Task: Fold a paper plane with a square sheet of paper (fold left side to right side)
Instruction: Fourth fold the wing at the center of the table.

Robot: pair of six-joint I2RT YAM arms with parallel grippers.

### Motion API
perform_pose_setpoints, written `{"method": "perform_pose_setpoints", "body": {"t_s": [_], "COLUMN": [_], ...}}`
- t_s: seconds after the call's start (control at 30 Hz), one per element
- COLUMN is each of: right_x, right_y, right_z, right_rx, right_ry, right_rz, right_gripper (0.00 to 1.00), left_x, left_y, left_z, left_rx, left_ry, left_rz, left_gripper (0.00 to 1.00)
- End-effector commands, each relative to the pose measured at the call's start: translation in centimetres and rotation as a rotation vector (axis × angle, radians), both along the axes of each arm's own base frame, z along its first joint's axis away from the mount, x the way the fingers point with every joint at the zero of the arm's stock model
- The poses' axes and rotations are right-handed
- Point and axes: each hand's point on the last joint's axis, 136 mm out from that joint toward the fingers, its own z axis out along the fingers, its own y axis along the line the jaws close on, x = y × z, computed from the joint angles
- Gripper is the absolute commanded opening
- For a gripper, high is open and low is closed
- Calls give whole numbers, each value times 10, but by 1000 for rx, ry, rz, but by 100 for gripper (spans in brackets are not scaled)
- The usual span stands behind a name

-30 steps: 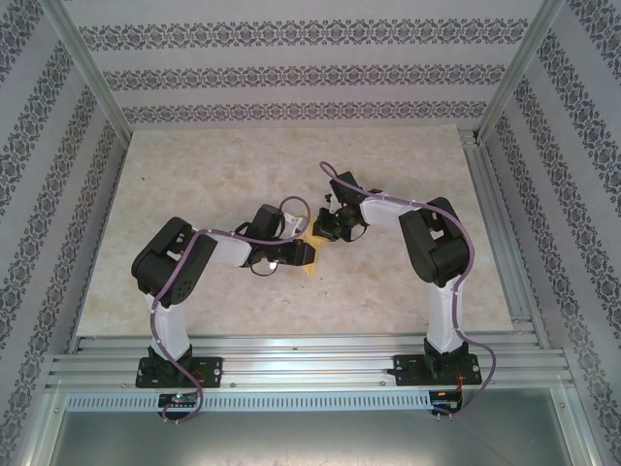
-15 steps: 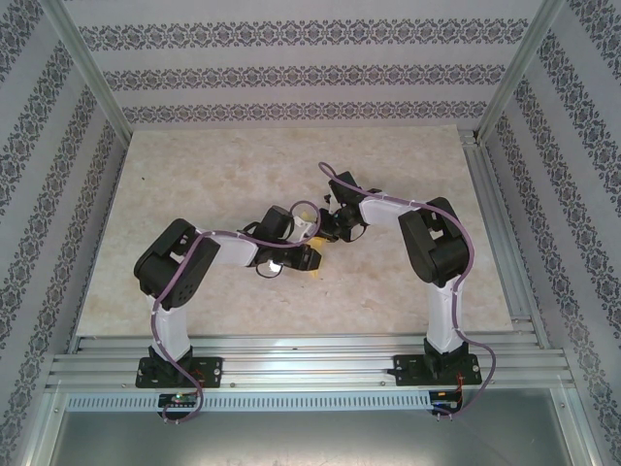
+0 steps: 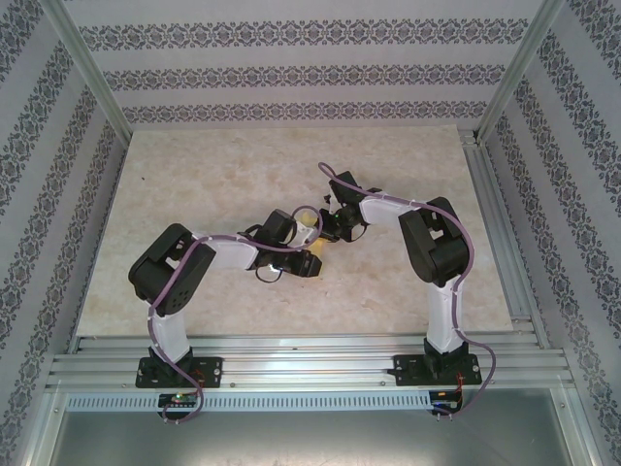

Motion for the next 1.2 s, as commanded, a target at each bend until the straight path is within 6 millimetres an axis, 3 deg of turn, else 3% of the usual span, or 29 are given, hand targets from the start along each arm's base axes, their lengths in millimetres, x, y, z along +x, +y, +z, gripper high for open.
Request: {"method": "perform_pose_setpoints", "body": {"t_s": [0.0, 0.33, 0.5, 0.63, 0.83, 1.0, 1.17], "right_x": [-15, -14, -13, -7, 4, 15, 24], "right_y": [-23, -23, -21, -16, -9, -5, -7], "right_z": [-41, -40, -38, -26, -1, 23, 57], "right_rx": [-143, -142, -129, -99, -55, -15, 13], "right_ry": [87, 85, 79, 43, -18, -74, -152], "right_rz": [-26, -28, -27, -28, -23, -21, -28], "right_gripper": [10, 10, 10, 10, 10, 11, 24], "left_x": [-39, -56, -53, -37, 5, 35, 54], "left_y": [-4, -2, -5, -4, 36, 68, 77], "left_z": [-10, -23, -5, 37, 95, 107, 106], "left_rx": [35, 41, -4, -72, -135, -135, -136], "left_ry": [65, 91, 56, -12, -104, -108, -104], "left_rz": [-92, -100, -86, -48, 104, 230, 296], "left_gripper": [26, 26, 26, 29, 29, 28, 26]}}
